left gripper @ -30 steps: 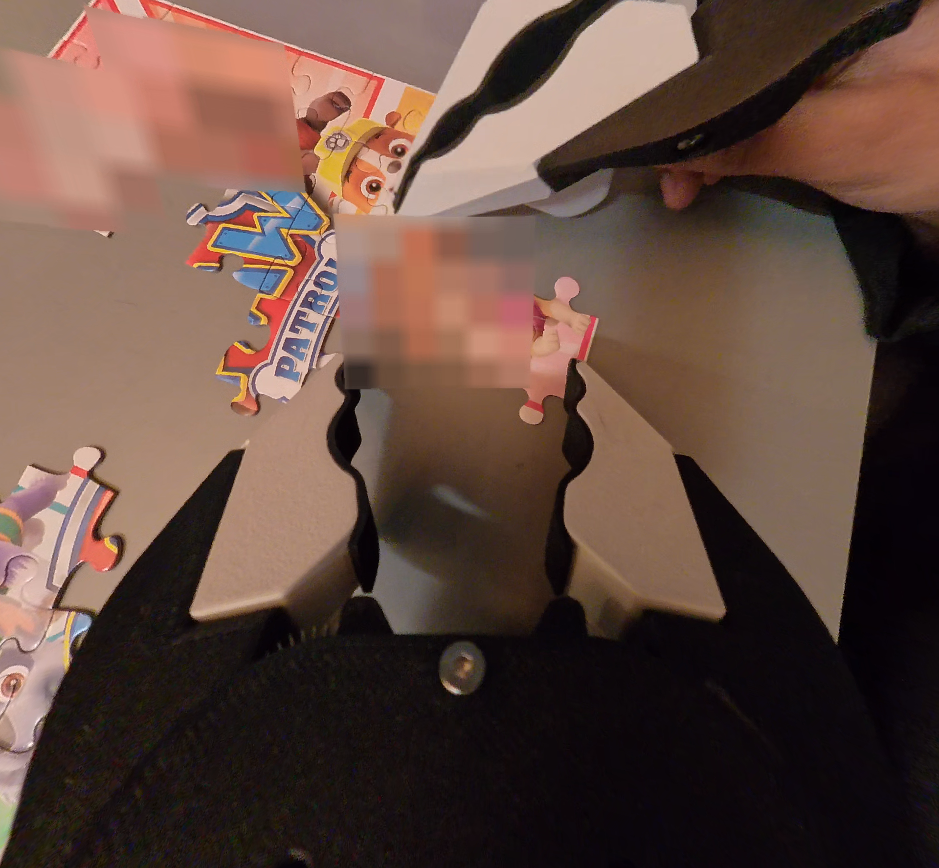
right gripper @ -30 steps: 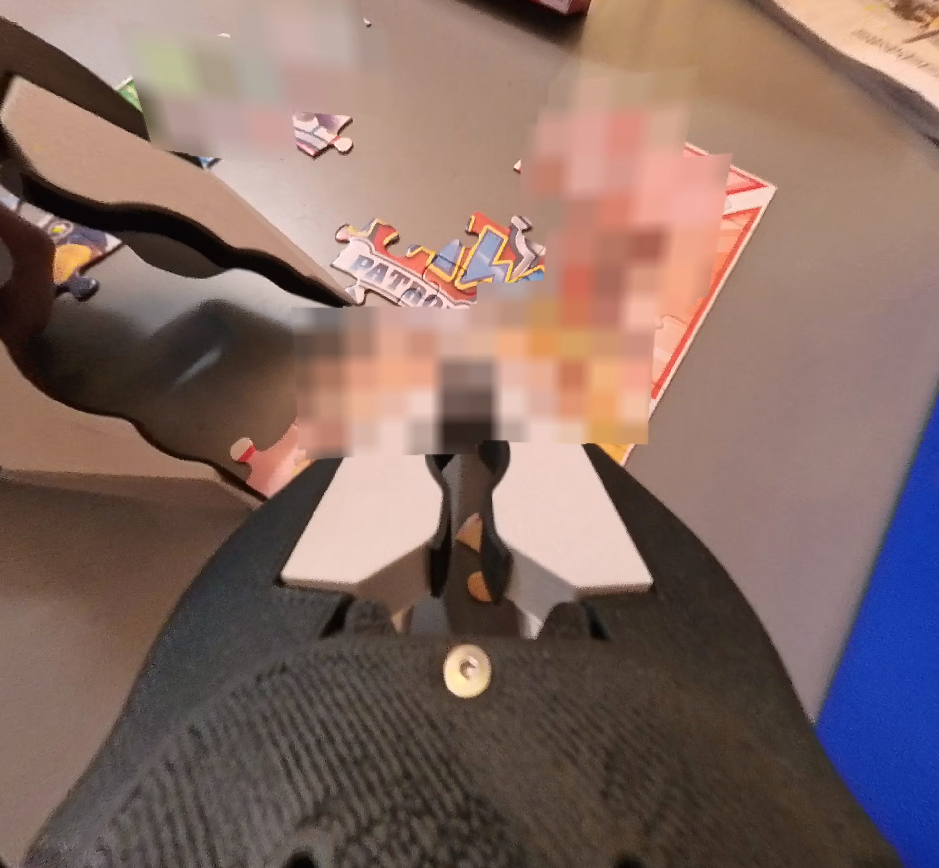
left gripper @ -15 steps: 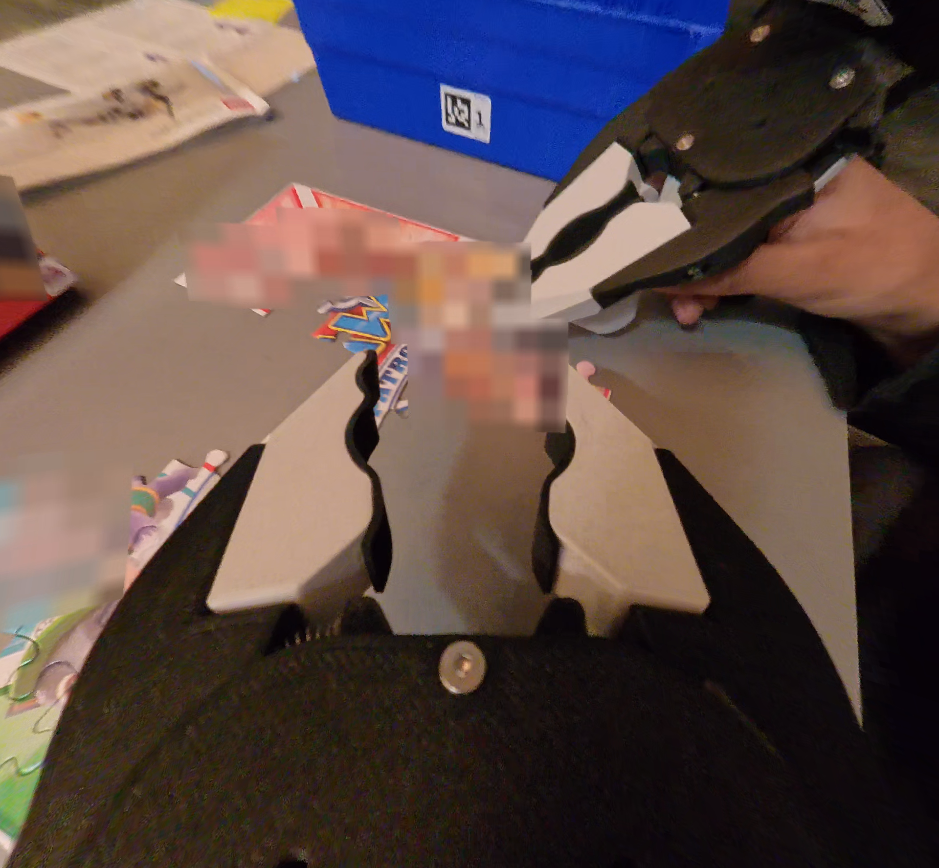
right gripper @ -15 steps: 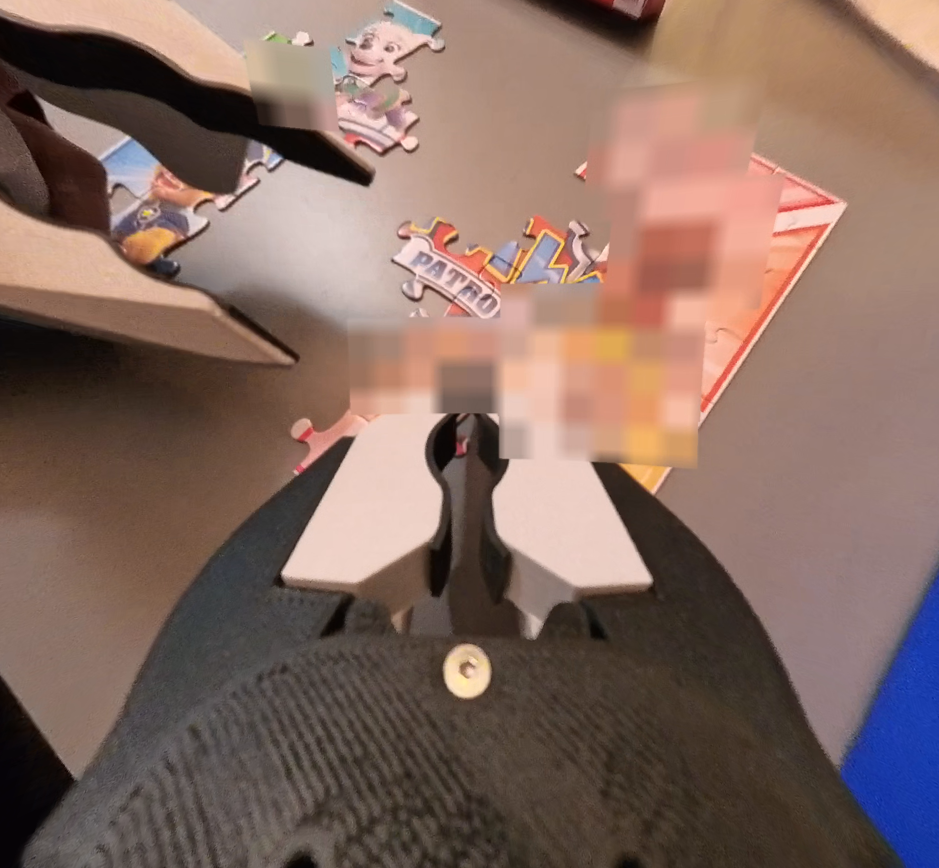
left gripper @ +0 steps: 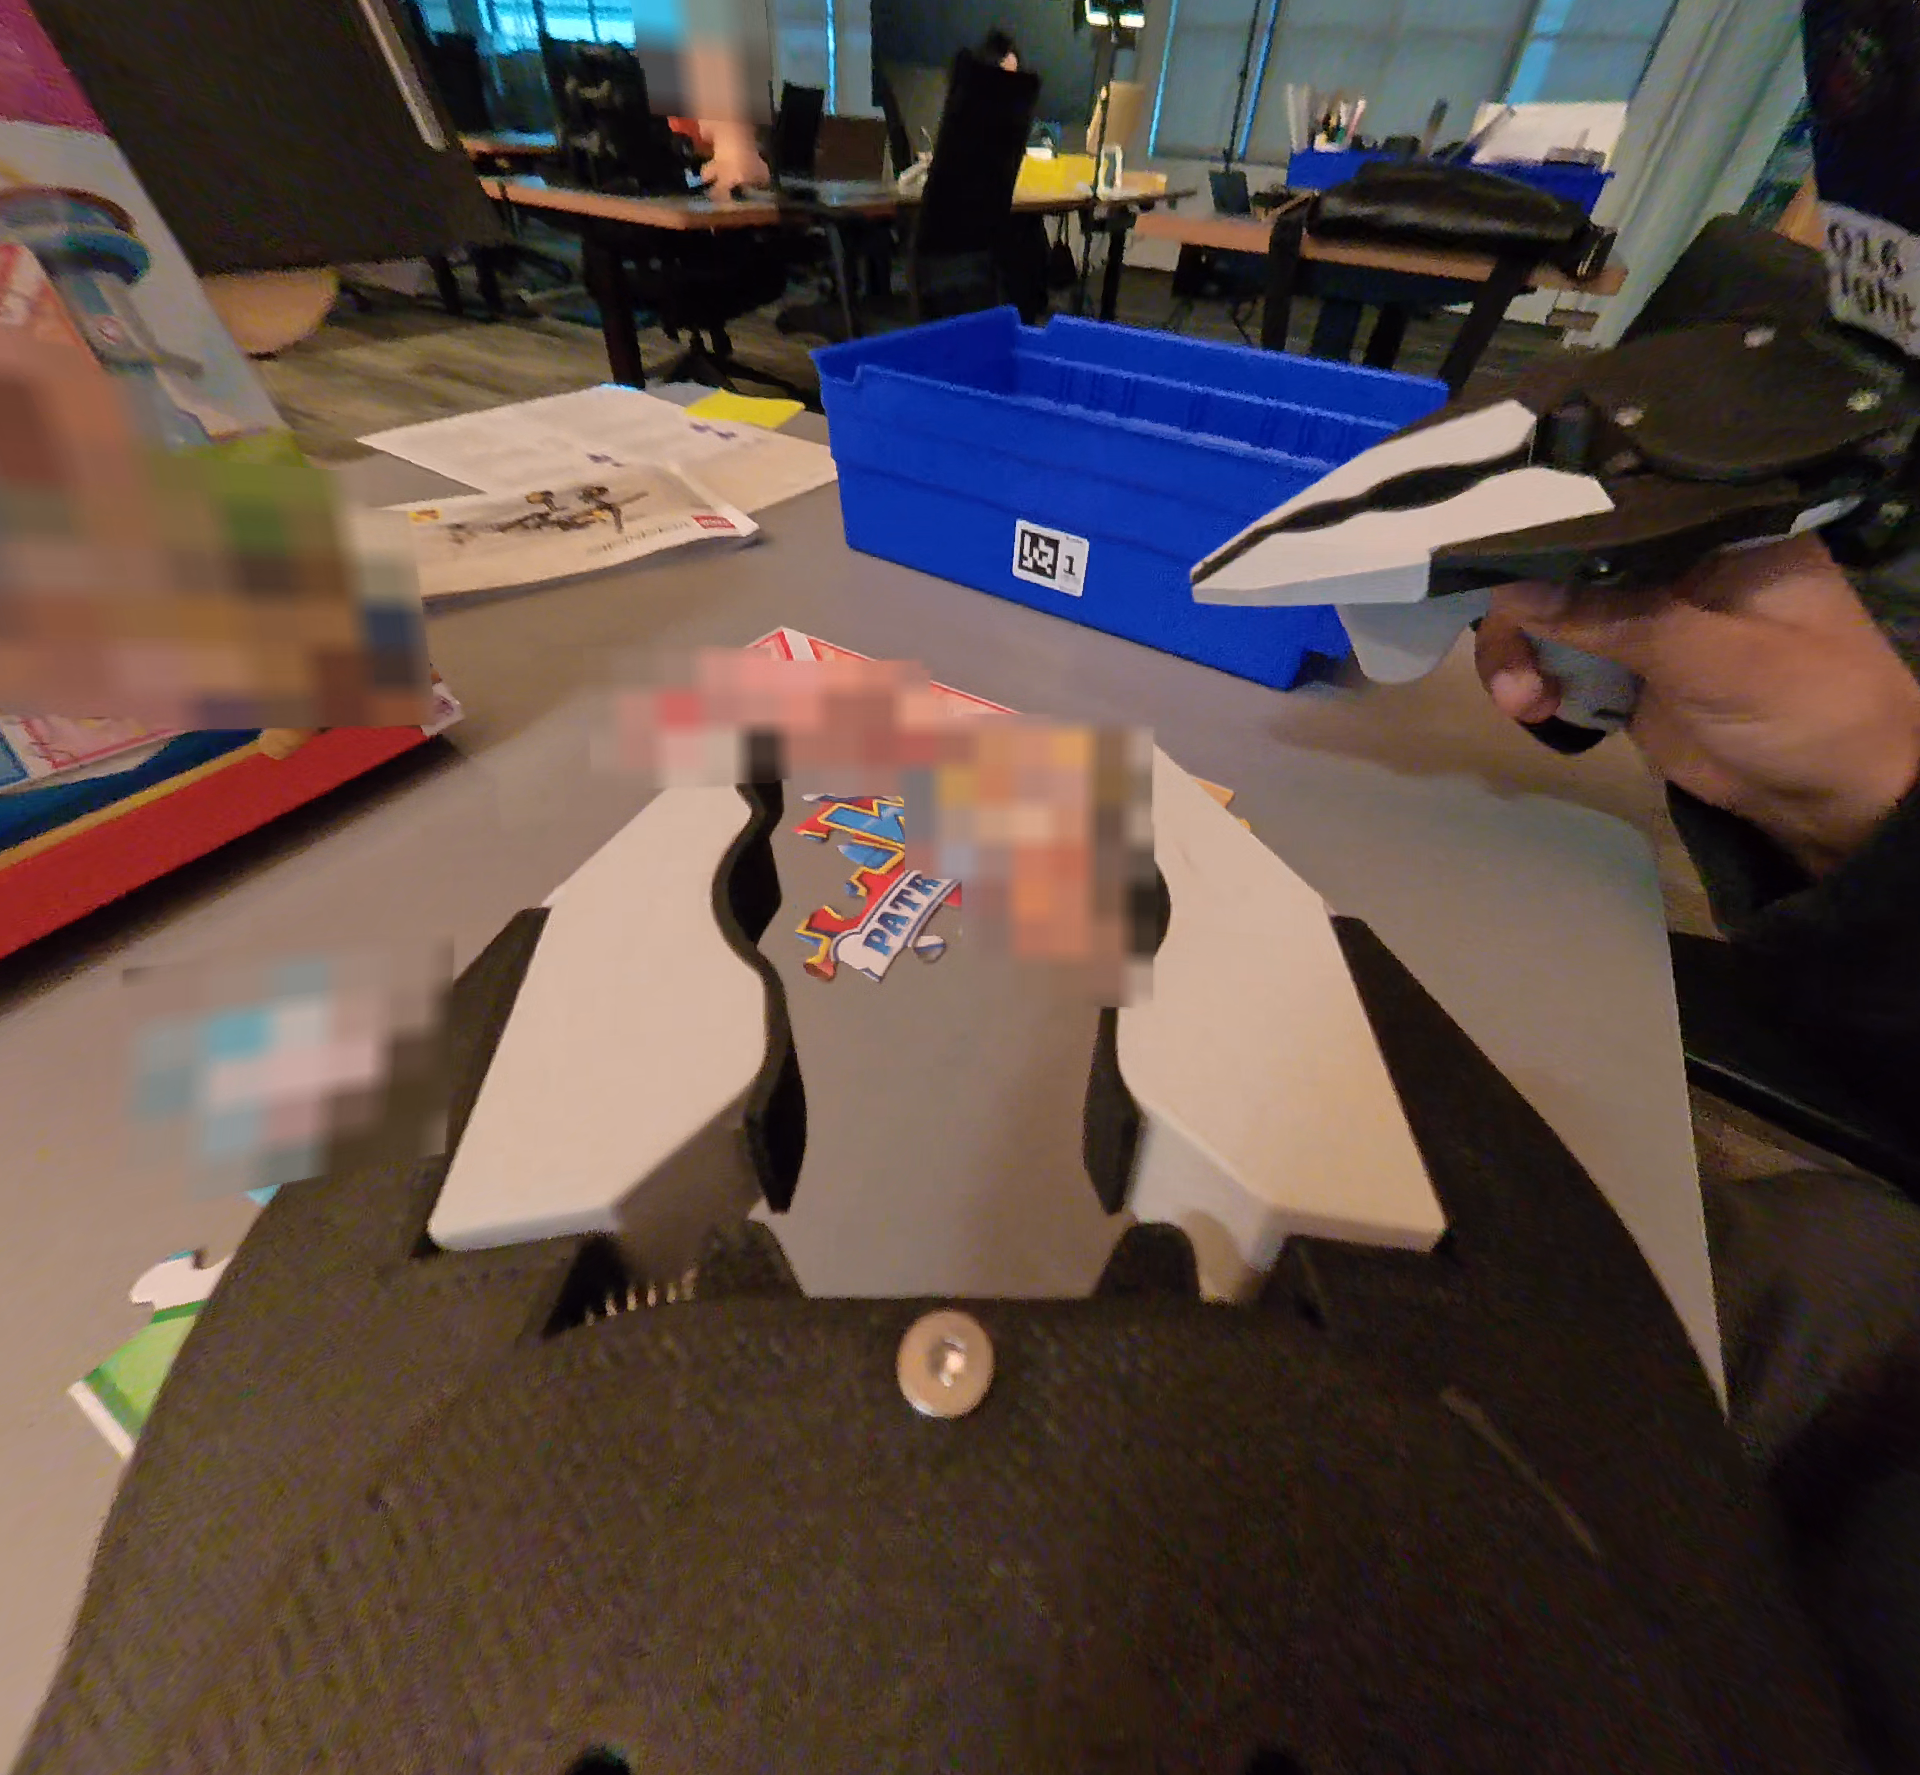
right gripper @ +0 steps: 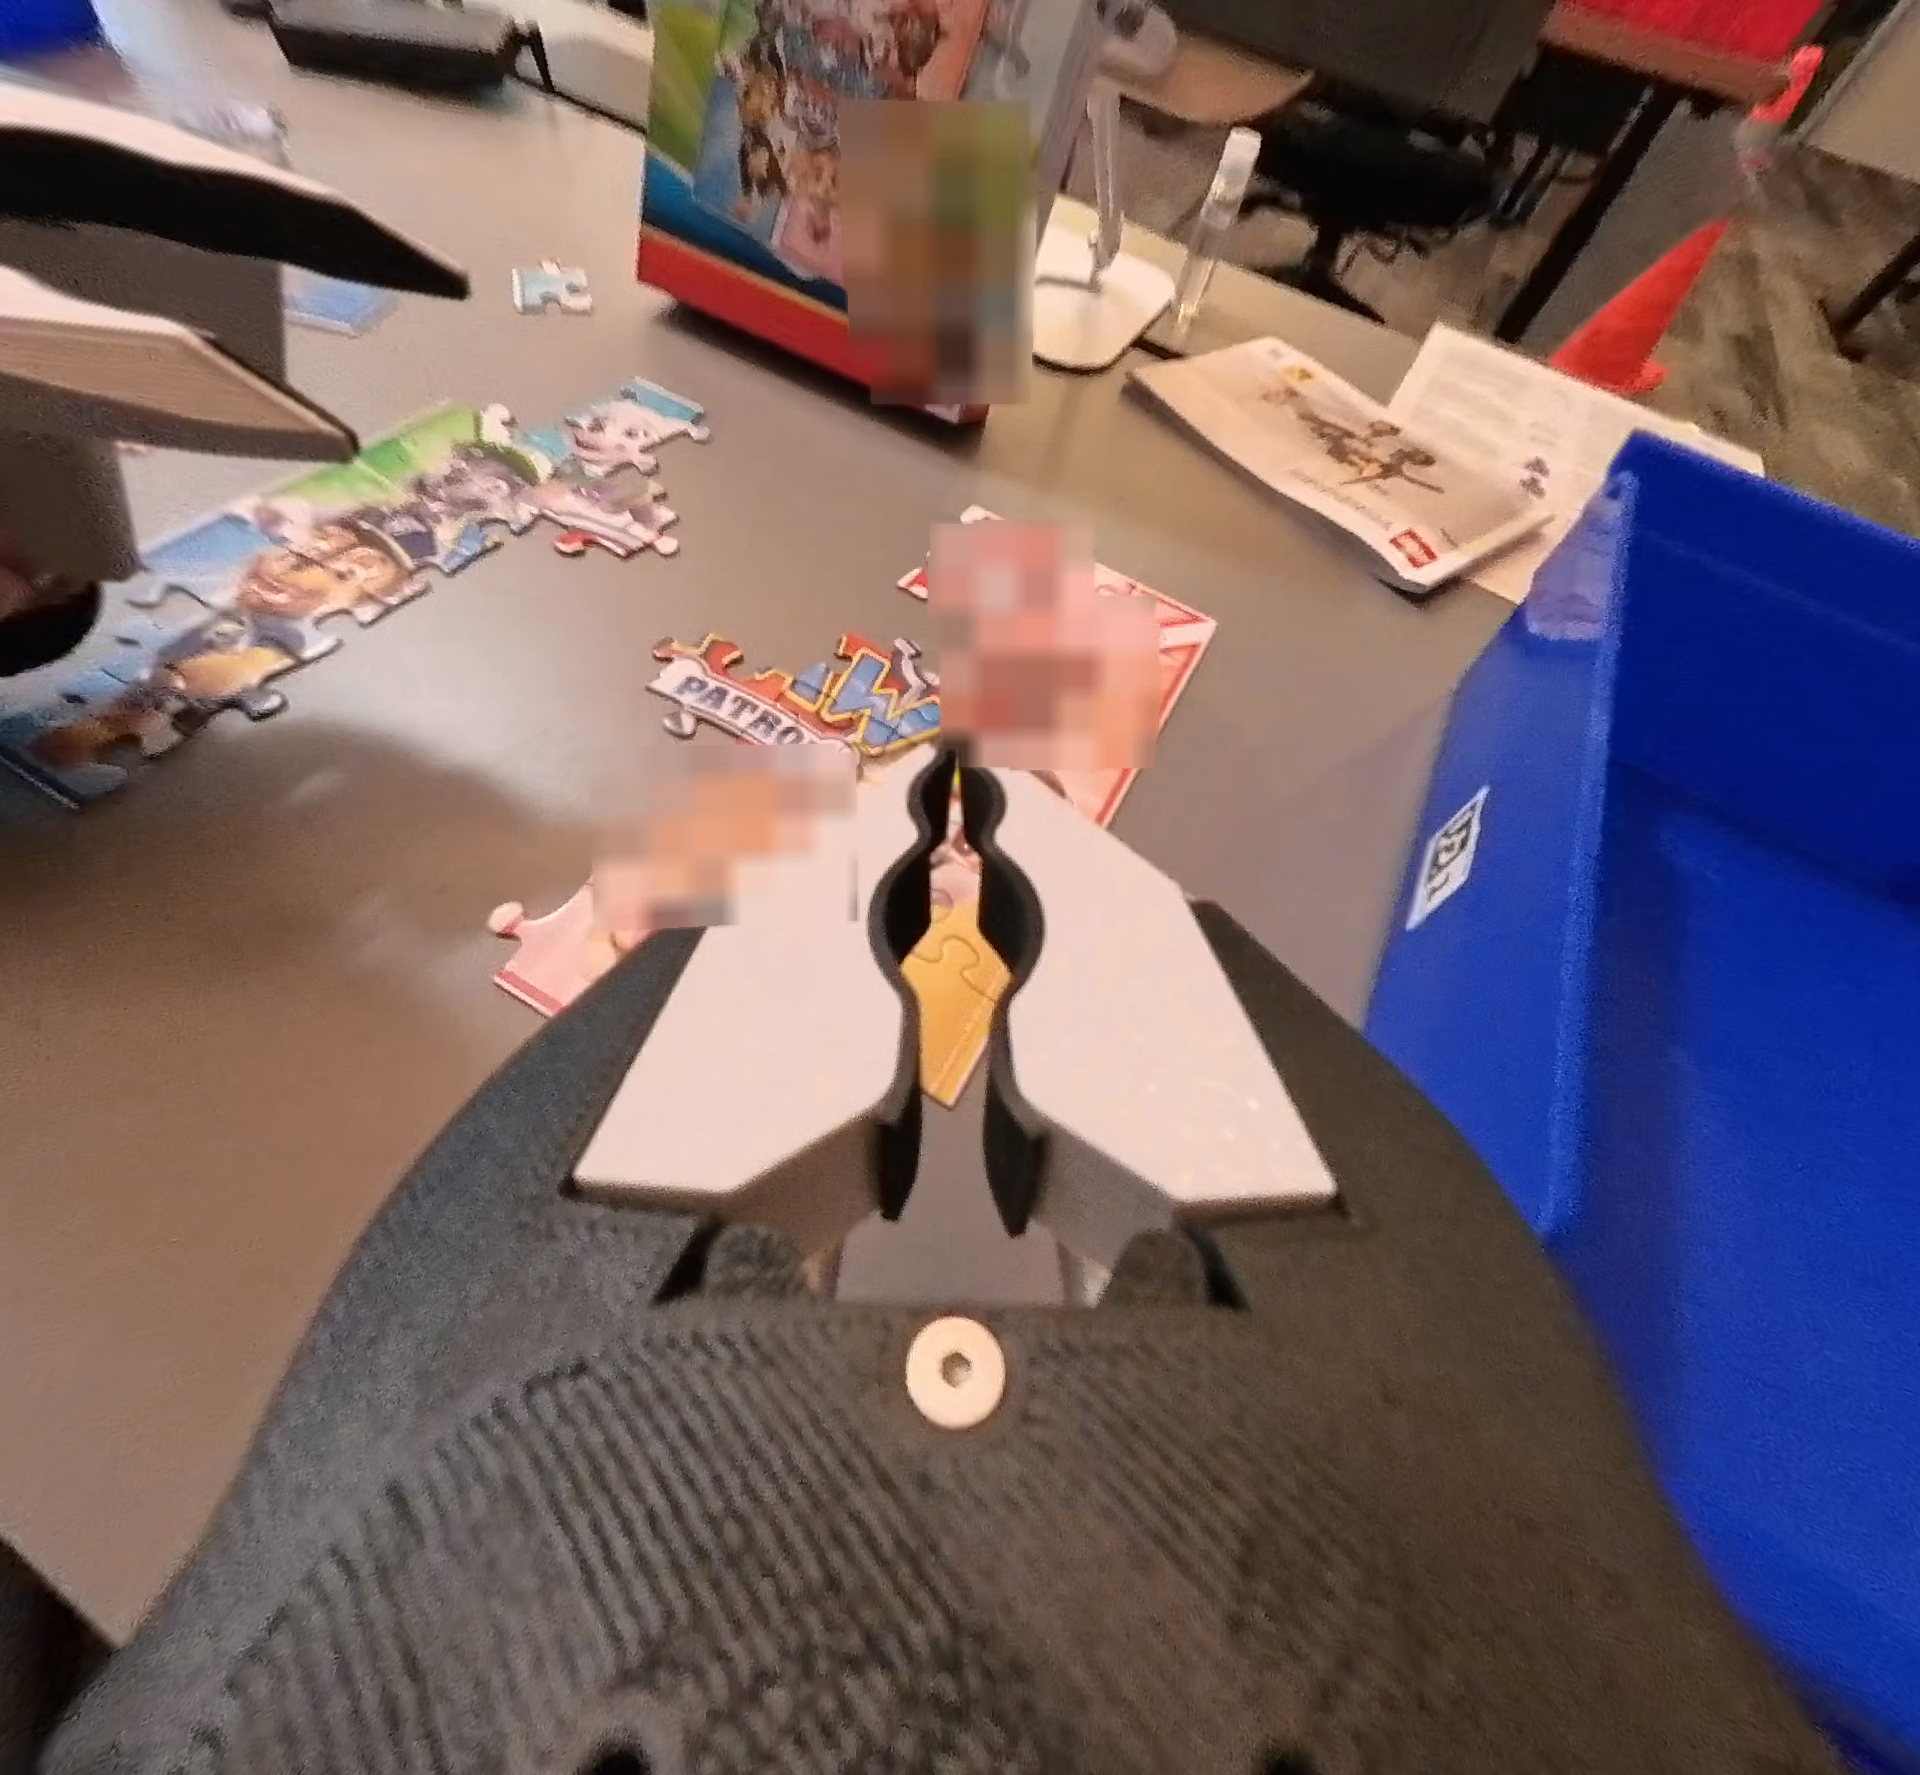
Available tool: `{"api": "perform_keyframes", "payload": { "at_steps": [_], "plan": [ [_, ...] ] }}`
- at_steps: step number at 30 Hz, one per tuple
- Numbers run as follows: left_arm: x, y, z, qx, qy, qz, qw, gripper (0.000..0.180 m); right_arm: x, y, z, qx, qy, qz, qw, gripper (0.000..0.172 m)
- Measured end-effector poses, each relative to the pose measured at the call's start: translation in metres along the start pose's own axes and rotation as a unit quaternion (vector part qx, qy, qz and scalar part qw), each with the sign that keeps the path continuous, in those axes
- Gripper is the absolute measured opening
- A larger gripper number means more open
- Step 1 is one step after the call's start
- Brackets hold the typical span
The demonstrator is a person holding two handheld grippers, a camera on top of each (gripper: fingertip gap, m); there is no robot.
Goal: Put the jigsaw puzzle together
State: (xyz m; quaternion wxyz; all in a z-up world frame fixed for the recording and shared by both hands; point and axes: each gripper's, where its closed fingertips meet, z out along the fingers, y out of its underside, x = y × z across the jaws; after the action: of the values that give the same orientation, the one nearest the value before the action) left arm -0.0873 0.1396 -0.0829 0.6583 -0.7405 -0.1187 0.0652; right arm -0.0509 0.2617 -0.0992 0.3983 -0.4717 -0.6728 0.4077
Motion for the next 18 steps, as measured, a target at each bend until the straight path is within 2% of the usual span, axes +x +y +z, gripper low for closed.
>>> {"api": "perform_keyframes", "payload": {
  "at_steps": [1,4,8,12,14,16,18],
  "plan": [
    [-0.002,-0.003,-0.002,0.008,-0.006,0.003,1.000,0.060,-0.002,0.000,0.000,0.018,-0.010,0.006,1.000,0.000],
    [-0.009,-0.011,-0.010,0.030,-0.024,0.006,0.999,0.052,-0.018,0.003,0.005,0.051,-0.064,0.015,0.997,0.009],
    [-0.025,-0.015,-0.015,0.029,-0.031,0.020,0.999,0.042,-0.032,0.013,0.015,0.051,-0.099,0.010,0.994,0.020],
    [-0.065,-0.022,-0.033,0.003,-0.071,0.072,0.995,0.037,-0.035,0.015,0.019,0.039,-0.102,-0.004,0.994,0.026],
    [-0.090,-0.027,-0.046,0.008,-0.093,0.073,0.993,0.031,-0.035,0.016,0.023,0.029,-0.101,-0.004,0.994,0.028],
    [-0.110,-0.026,-0.058,0.007,-0.101,0.061,0.993,0.029,-0.032,0.002,0.024,0.033,-0.094,0.010,0.995,0.031],
    [-0.127,-0.023,-0.070,0.009,-0.116,0.047,0.992,0.024,-0.035,-0.029,0.022,0.072,-0.107,0.025,0.991,0.030]
  ]
}}
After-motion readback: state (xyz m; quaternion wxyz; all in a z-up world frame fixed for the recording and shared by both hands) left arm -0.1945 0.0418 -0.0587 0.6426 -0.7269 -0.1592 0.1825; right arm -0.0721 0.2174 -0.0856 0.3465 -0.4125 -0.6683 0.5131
